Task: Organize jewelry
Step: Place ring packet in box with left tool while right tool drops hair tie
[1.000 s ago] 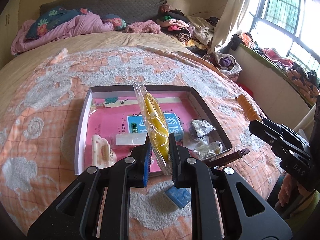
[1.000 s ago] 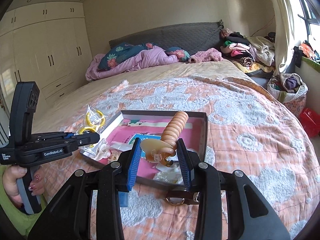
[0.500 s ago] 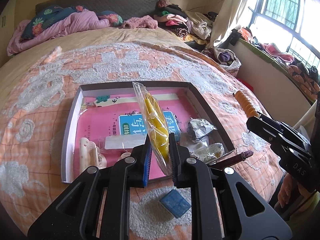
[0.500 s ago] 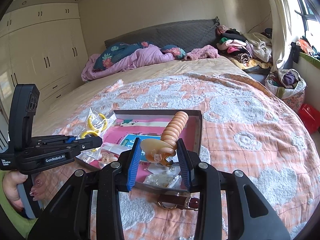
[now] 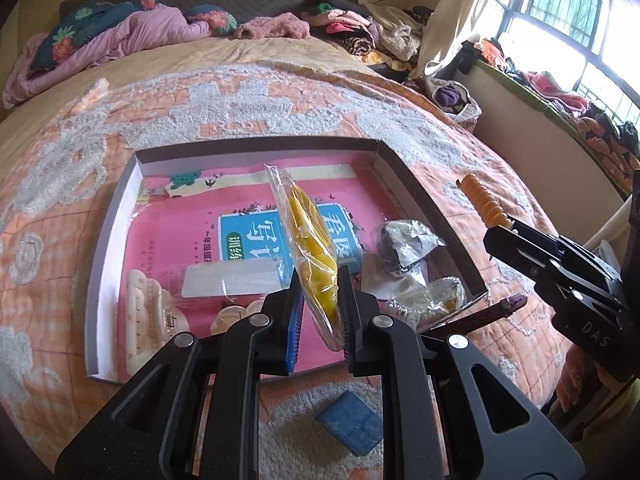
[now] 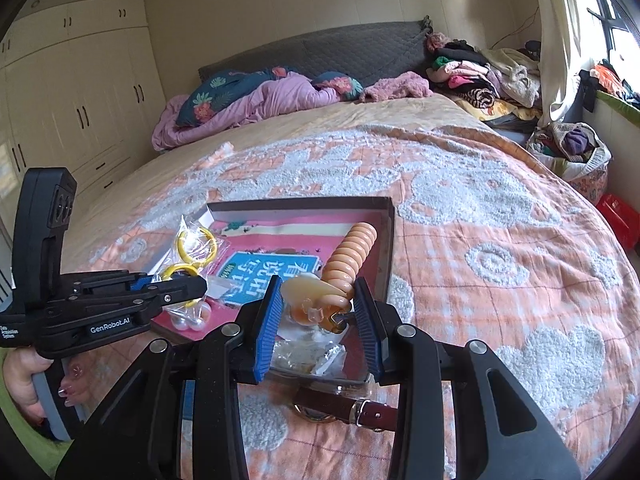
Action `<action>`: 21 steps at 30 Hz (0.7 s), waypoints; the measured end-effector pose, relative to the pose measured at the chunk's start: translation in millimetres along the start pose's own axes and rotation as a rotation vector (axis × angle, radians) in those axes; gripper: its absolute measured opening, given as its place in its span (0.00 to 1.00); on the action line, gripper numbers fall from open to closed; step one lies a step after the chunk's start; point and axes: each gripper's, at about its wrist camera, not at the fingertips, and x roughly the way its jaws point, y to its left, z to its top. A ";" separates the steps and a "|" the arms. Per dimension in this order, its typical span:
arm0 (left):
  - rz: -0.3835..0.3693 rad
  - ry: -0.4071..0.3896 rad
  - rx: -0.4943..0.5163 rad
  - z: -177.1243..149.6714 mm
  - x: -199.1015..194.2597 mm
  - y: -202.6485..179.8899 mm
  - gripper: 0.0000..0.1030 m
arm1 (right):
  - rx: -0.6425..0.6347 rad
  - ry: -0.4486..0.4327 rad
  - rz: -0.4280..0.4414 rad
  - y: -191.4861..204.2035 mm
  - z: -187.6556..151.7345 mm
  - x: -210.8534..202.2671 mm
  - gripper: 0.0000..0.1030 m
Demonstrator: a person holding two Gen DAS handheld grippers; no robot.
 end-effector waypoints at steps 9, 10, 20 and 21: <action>0.007 0.035 -0.001 -6.0 15.5 3.1 0.09 | -0.008 0.056 -0.026 -6.1 -10.3 24.8 0.34; 0.009 0.036 0.000 -6.7 15.7 2.8 0.09 | -0.009 0.061 -0.027 -6.1 -11.3 26.3 0.34; 0.020 0.030 -0.008 -7.4 10.5 2.1 0.21 | 0.009 0.081 -0.026 -8.3 -17.4 27.2 0.40; 0.020 0.029 -0.007 -7.0 9.3 2.0 0.23 | 0.014 0.076 -0.025 -8.7 -17.5 24.5 0.44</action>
